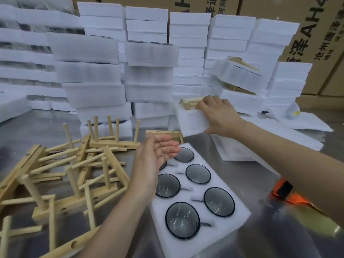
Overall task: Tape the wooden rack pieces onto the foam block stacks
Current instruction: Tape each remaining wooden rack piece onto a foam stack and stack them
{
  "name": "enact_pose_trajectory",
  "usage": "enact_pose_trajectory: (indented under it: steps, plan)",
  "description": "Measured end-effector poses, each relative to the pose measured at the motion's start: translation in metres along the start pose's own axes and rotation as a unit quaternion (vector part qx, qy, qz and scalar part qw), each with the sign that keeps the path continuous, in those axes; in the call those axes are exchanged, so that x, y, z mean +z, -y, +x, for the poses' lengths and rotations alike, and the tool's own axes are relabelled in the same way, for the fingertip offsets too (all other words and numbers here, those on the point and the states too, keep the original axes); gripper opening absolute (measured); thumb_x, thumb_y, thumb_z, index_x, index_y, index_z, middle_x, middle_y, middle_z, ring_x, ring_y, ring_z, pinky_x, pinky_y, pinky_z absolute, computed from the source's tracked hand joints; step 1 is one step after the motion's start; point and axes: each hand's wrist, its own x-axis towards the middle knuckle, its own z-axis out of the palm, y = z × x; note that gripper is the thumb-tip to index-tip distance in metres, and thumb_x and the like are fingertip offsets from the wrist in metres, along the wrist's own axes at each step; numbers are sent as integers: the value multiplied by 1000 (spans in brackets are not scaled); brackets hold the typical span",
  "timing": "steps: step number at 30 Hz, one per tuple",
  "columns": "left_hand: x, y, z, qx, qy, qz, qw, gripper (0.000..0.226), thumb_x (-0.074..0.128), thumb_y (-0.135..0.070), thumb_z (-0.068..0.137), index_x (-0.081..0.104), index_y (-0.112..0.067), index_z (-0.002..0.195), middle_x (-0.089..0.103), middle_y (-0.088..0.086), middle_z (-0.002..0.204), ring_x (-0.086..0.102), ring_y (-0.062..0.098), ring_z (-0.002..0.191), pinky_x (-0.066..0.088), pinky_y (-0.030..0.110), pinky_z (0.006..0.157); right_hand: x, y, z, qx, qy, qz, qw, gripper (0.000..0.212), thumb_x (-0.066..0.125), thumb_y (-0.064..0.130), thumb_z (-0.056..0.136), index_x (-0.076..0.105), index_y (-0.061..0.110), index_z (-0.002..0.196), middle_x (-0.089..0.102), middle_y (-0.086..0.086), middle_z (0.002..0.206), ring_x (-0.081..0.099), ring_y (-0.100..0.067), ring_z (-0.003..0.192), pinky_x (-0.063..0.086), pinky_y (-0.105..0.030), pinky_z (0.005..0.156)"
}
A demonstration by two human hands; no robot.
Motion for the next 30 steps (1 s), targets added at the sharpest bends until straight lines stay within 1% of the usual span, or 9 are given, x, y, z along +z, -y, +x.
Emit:
enact_pose_trajectory:
  steps: [4,7,10,12,15,17,22,27,30]
  plan:
    - [-1,0,0,3,-4,-6,1000,47,24,-27,105,62,-1,92,73,9,74,70,17,68,57,23,65,7,-11,18,-16,76,-1,997,88,84,41,62,35,16,131,39,-10,128,42,-30,117,40,-42,91]
    - [-1,1,0,8,-8,-6,1000,47,25,-28,105,61,-3,90,72,8,72,69,16,67,56,22,62,7,0,47,-20,148,-17,989,99,87,35,61,28,18,139,36,-13,135,40,-35,126,36,-49,100]
    - [-2,1,-1,12,-9,-4,1000,48,25,-29,105,62,-3,91,72,8,72,69,15,67,55,22,62,6,8,75,-20,190,23,981,94,87,21,63,31,16,138,39,-15,130,46,-36,120,40,-43,82]
    - [-2,1,-1,15,-9,-2,1000,48,25,-30,105,62,-3,92,72,8,73,69,16,67,56,22,62,9,7,84,-7,185,30,982,87,86,14,65,34,15,134,40,-15,127,47,-36,117,39,-43,79]
    - [-3,2,-1,19,-11,5,1000,47,25,-29,105,63,-3,92,73,8,73,69,16,67,56,23,63,26,4,90,9,169,30,985,83,83,8,68,34,11,134,38,-15,130,45,-38,122,35,-51,101]
    - [-2,3,0,20,-11,7,1000,47,25,-29,105,63,-3,92,72,9,73,69,16,66,56,22,63,35,2,95,15,161,46,986,78,80,5,70,34,9,133,38,-15,130,44,-38,122,32,-51,106]
    - [-1,3,0,23,-19,2,1000,47,25,-26,105,63,-3,88,72,10,71,68,16,63,55,22,60,44,-16,103,40,139,147,979,67,80,8,72,39,11,125,40,-13,126,46,-35,113,38,-44,95]
    - [-1,5,1,32,-27,-2,999,48,25,-23,104,63,-2,85,70,11,68,66,17,60,55,22,58,78,-14,102,73,88,205,972,63,79,9,73,40,7,123,40,-12,128,43,-32,116,24,-44,107]
    - [-2,6,2,37,-25,-2,999,48,26,-24,104,63,-1,83,70,12,68,66,17,60,55,22,58,100,-9,103,70,114,220,966,62,75,0,72,39,5,123,36,-14,132,45,-34,117,35,-41,102]
